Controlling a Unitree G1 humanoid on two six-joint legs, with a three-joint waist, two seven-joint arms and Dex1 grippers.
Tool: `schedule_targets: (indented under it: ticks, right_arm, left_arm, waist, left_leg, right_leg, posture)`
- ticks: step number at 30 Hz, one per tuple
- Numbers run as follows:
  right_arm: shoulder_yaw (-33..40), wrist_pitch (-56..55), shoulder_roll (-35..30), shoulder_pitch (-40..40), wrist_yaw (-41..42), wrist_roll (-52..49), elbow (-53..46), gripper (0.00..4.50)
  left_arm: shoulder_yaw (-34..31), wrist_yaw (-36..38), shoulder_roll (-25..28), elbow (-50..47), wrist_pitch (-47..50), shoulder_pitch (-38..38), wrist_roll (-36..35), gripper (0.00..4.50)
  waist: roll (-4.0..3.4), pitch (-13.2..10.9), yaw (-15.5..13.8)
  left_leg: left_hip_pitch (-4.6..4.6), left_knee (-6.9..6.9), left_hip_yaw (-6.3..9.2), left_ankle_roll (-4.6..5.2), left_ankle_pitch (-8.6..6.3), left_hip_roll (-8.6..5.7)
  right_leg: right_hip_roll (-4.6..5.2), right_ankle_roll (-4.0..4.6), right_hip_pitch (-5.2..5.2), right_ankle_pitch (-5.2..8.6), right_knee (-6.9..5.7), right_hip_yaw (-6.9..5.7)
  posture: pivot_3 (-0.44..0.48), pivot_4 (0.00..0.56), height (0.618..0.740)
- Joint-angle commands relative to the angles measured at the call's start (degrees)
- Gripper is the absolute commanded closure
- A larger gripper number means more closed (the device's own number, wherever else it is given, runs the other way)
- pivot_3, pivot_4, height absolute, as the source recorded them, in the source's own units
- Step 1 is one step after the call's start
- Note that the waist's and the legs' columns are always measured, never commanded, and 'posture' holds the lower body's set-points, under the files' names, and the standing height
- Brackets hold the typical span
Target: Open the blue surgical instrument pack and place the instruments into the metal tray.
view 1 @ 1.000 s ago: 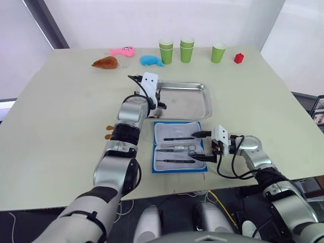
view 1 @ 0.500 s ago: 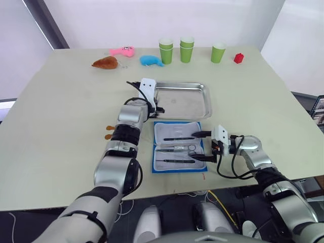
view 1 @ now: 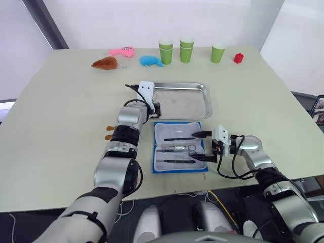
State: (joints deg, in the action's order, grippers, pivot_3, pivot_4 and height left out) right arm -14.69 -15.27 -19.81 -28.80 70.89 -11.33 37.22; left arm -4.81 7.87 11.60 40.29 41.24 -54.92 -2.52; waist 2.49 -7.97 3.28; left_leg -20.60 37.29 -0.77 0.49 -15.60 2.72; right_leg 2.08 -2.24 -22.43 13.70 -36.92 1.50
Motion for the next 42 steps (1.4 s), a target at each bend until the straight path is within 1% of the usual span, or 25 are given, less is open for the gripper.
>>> schedule_targets:
  ticks: [1, 3, 5, 8, 11, 15, 18, 23, 27, 28, 29, 33, 38, 42]
  right_arm:
    - [-3.25, 2.30, -0.74, 3.22, -2.69, 6.99, 7.61, 0.00]
    - [-3.24, 2.31, -0.71, 3.25, -2.69, 6.97, 7.57, 0.00]
    - [-3.24, 2.32, -0.63, 3.28, -2.74, 6.95, 7.51, 0.00]
    - [-3.17, 2.30, -0.52, 3.26, -2.75, 6.84, 7.57, 0.00]
    - [-3.14, 2.30, -0.43, 3.25, -2.72, 6.78, 7.70, 0.00]
    - [-3.41, 2.22, -0.38, 3.12, -2.25, 6.94, 7.91, 0.00]
    - [-3.63, 1.74, -0.63, 2.71, -1.82, 7.26, 8.49, 0.00]
    - [-3.69, 1.40, -1.19, 2.28, -1.15, 7.37, 9.08, 0.00]
    - [-3.71, 1.10, -1.62, 2.16, -0.60, 7.57, 9.58, 0.00]
    - [-3.70, 1.07, -1.66, 2.14, -0.53, 7.61, 9.67, 0.00]
    - [-3.65, 1.07, -1.68, 2.16, -0.46, 7.60, 9.69, 0.00]
    - [-3.56, 0.97, -1.77, 2.23, -0.20, 7.62, 9.84, 0.00]
    - [-3.49, 0.73, -2.02, 2.41, 0.31, 7.49, 9.92, 0.00]
    - [-3.14, 0.40, -2.61, 2.76, 1.24, 7.01, 9.49, 0.00]
  left_arm:
    - [0.78, 1.74, 0.12, -6.19, -0.87, 0.26, -0.66, 2.10]
    - [1.29, 2.32, 0.45, -8.20, -1.27, 0.93, -0.32, 2.10]
    - [2.46, 4.68, 1.34, -11.32, -2.41, 2.28, -0.16, 2.10]
    - [2.90, 10.17, 2.34, -16.19, -4.26, 4.52, -2.17, 2.10]
    - [3.04, 21.87, 4.60, -21.89, -4.17, 6.91, -8.00, 2.10]
    - [6.80, 34.16, 11.65, -25.82, -9.81, 10.61, -8.20, 2.10]
    - [7.09, 41.43, 16.09, -26.83, -12.28, 12.23, -9.57, 2.10]
    - [6.91, 49.04, 20.51, -27.41, -15.62, 13.86, -11.09, 2.10]
    - [5.78, 56.36, 23.85, -29.45, -18.15, 16.17, -13.99, 2.10]
    - [5.53, 58.47, 24.97, -30.05, -18.60, 16.97, -14.85, 2.10]
    - [5.41, 60.52, 26.13, -30.55, -18.87, 17.72, -15.63, 2.10]
    - [5.07, 68.00, 30.45, -31.85, -20.82, 20.46, -18.16, 2.10]
    - [5.10, 73.36, 33.64, -32.09, -23.47, 22.72, -19.27, 2.10]
    - [5.05, 76.32, 34.72, -33.49, -23.61, 24.42, -20.70, 2.10]
  waist:
    - [0.00, 0.00, 0.18]
    - [0.00, 0.00, 0.35]
    - [-0.02, -0.01, 0.57]
    - [-0.07, -0.02, 0.69]
    - [-0.15, -0.06, 0.76]
    - [-0.24, -0.12, 0.86]
    - [-0.51, -0.25, 0.81]
    - [-0.55, -0.28, 0.72]
    - [-0.61, -0.28, 0.65]
    - [-0.62, -0.27, 0.67]
    - [-0.62, -0.27, 0.66]
    - [-0.64, -0.26, 0.59]
    - [-0.68, -0.24, 0.36]
    - [-0.71, -0.21, 0.31]
  left_leg:
    - [-0.01, 0.00, 0.02, 0.00, 0.00, -0.03]
    - [-0.02, 0.00, 0.06, -0.01, 0.00, -0.07]
    - [0.01, 0.00, 0.19, -0.01, 0.00, -0.14]
    - [0.05, -0.02, 0.64, -0.03, -0.01, -0.25]
    - [0.05, -0.01, 0.96, -0.04, -0.01, -0.42]
    - [0.00, -0.06, 1.18, -0.22, 0.10, -0.51]
    - [0.08, -0.12, 1.33, -0.22, 0.10, -0.50]
    - [0.01, -0.11, 1.47, -0.20, 0.11, -0.58]
    - [-0.14, -0.20, 1.71, -0.19, 0.11, -0.59]
    - [-0.16, -0.27, 1.86, -0.19, 0.11, -0.61]
    - [-0.16, -0.39, 1.94, -0.19, 0.11, -0.62]
    - [-0.16, -0.56, 2.14, -0.19, 0.11, -0.64]
    - [-0.20, -0.66, 2.33, -0.19, 0.11, -0.64]
    - [-0.21, -0.75, 2.34, -0.19, 0.11, -0.64]
  right_leg:
    - [0.04, -0.02, 0.02, 0.00, 0.02, -0.01]
    - [0.09, -0.05, 0.06, 0.00, 0.07, -0.03]
    - [0.17, -0.09, 0.20, 0.01, 0.12, -0.15]
    - [0.31, -0.06, 0.32, 0.00, 0.14, -0.31]
    - [0.52, 0.00, 0.43, -0.01, 0.16, -0.59]
    - [0.63, -0.02, 0.52, 0.04, 0.19, -0.76]
    - [0.76, 0.15, 0.72, 0.24, 0.26, -0.90]
    - [1.02, 0.05, 0.73, 0.32, 0.33, -1.09]
    - [1.12, 0.03, 0.80, 0.34, 0.59, -1.33]
    - [1.19, 0.06, 0.86, 0.34, 0.67, -1.38]
    - [1.47, 0.10, 0.88, 0.36, 0.73, -1.40]
    - [1.58, 0.28, 0.89, 0.47, 0.76, -1.67]
    - [1.77, 0.49, 0.92, 0.59, 0.77, -1.99]
    - [1.91, 0.57, 0.93, 0.66, 0.78, -2.10]
  posture:
    - [0.000, 0.150, 0.739]
    - [0.000, 0.150, 0.739]
    - [0.000, 0.150, 0.739]
    - [0.000, 0.150, 0.739]
    - [0.000, 0.150, 0.739]
    - [0.000, 0.150, 0.739]
    - [0.000, 0.150, 0.739]
    - [0.000, 0.150, 0.739]
    - [0.000, 0.150, 0.739]
    - [0.000, 0.150, 0.739]
    - [0.000, 0.150, 0.739]
    - [0.000, 0.150, 0.739]
    - [0.000, 0.150, 0.739]
    - [0.000, 0.150, 0.739]
